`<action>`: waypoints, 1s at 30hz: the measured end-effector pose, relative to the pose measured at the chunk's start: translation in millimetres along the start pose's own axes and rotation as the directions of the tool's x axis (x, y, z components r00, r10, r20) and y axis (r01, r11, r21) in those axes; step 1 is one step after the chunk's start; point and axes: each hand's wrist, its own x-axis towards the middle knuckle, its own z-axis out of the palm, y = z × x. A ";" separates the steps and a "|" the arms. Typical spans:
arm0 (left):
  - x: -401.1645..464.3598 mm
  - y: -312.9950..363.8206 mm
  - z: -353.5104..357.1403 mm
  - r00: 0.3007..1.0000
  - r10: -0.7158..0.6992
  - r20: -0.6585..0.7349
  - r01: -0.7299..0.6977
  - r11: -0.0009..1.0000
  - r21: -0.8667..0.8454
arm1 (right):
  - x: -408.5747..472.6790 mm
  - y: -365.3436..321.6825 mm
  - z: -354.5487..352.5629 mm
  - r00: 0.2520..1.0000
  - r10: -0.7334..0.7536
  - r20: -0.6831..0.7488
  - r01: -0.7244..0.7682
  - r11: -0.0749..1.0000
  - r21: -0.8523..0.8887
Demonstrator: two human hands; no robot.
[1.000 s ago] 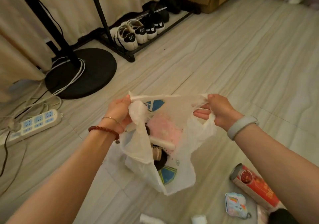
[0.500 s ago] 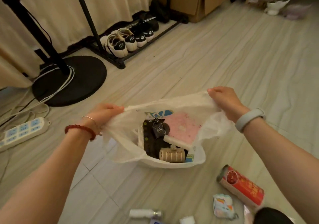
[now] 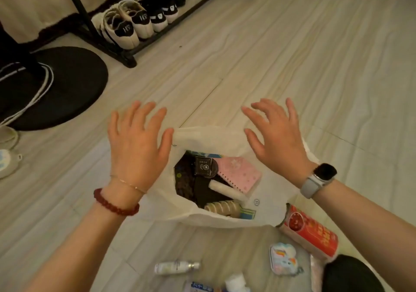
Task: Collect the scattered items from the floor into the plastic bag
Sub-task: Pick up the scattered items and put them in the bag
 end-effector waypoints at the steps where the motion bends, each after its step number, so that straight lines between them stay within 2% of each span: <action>1: -10.9 7.3 5.3 0.993 0.101 0.061 -0.104 0.994 0.041 | -8.6 -3.9 0.3 0.993 -0.076 0.088 0.074 0.997 0.015; 2: -21.6 13.1 14.2 0.975 0.150 0.165 -0.163 0.984 0.068 | -17.0 -5.9 1.9 0.972 -0.108 0.207 0.106 0.994 0.024; 4: -42.7 18.5 38.9 0.912 0.147 0.382 -0.202 0.974 0.107 | -37.1 -3.1 13.1 0.910 -0.126 0.396 0.139 0.990 -0.006; 7: -65.5 6.9 75.2 0.842 0.113 0.528 -0.226 0.962 0.154 | -65.9 9.4 33.9 0.866 -0.193 0.461 0.250 0.966 -0.065; 10: -72.3 -14.9 96.0 0.804 0.093 0.588 -0.211 0.968 0.136 | -77.8 18.2 47.8 0.826 -0.230 0.514 0.352 0.923 -0.153; 14: -56.6 -24.5 105.3 0.831 0.132 0.541 -0.236 0.964 0.126 | -58.4 27.6 60.4 0.819 -0.110 0.563 0.287 0.928 -0.236; 17: -38.0 -29.8 111.4 0.838 0.119 0.533 -0.227 0.964 0.141 | -40.2 30.1 65.2 0.775 0.081 0.627 0.166 0.931 -0.326; 19: -22.3 -31.9 114.9 0.839 0.112 0.532 -0.229 0.961 0.158 | -30.2 25.7 70.6 0.769 0.152 0.621 0.097 0.932 -0.348; 26: 15.2 -40.9 129.0 0.832 0.062 0.551 -0.239 0.937 0.255 | -9.4 25.3 89.7 0.697 0.321 0.641 -0.064 0.918 -0.391; 28: 19.5 -36.7 126.3 0.831 0.037 0.554 -0.214 0.942 0.259 | -9.1 22.8 92.0 0.686 0.331 0.649 -0.103 0.926 -0.363; 30: 15.5 -28.3 117.7 0.849 0.031 0.527 -0.158 0.967 0.199 | -14.2 15.5 88.2 0.708 0.299 0.639 -0.140 0.947 -0.288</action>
